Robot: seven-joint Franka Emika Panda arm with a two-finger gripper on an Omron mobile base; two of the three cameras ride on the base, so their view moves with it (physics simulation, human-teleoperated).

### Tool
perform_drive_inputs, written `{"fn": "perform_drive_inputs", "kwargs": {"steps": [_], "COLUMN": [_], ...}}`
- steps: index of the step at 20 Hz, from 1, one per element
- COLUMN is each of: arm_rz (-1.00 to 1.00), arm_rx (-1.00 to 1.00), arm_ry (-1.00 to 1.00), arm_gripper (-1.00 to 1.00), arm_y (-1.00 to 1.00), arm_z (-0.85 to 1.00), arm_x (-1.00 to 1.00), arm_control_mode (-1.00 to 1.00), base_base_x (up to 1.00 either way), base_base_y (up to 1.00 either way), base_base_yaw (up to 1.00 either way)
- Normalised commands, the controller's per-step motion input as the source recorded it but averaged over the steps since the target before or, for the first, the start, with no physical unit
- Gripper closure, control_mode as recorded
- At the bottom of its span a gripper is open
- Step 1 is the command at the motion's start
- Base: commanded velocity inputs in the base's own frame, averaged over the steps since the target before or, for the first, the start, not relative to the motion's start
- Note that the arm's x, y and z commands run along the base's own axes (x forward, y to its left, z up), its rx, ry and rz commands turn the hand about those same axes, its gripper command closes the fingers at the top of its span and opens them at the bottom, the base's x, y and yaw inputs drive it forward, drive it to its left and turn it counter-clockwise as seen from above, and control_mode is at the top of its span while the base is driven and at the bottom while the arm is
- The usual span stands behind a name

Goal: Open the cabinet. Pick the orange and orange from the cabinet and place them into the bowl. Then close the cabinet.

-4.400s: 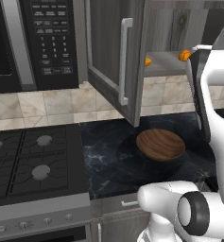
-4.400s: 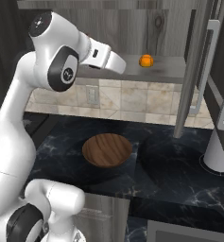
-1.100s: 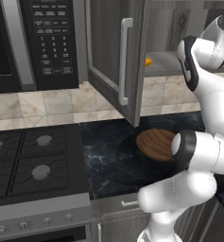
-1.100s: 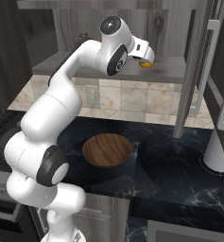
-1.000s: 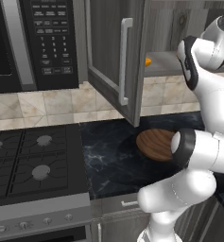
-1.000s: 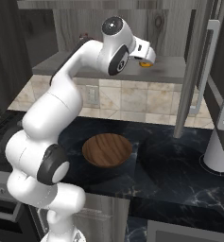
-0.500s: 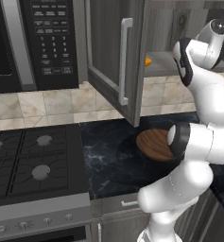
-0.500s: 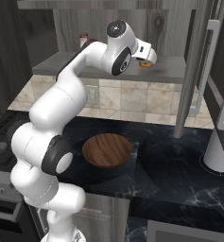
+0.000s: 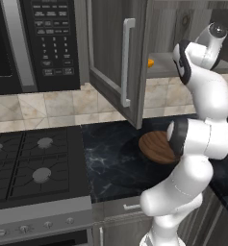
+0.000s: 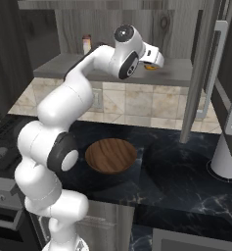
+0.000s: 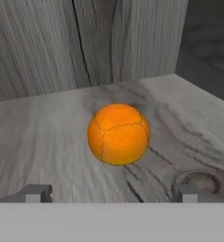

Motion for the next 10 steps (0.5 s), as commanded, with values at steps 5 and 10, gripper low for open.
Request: {"fn": "perform_drive_inputs", "kwargs": {"steps": [5, 10], "arm_rz": [0.0, 0.0], "arm_rx": [0.0, 0.0], "arm_ry": [0.0, 0.0], "arm_gripper": [-1.0, -1.0], "arm_y": [-0.13, -0.04], "arm_z": [-0.09, -0.12], "arm_x": [0.26, 0.37], "arm_control_mode": [-1.0, -1.0], "base_base_x": [0.0, 0.0], "base_base_y": [0.0, 0.0], "base_base_yaw": [0.0, 0.0]}}
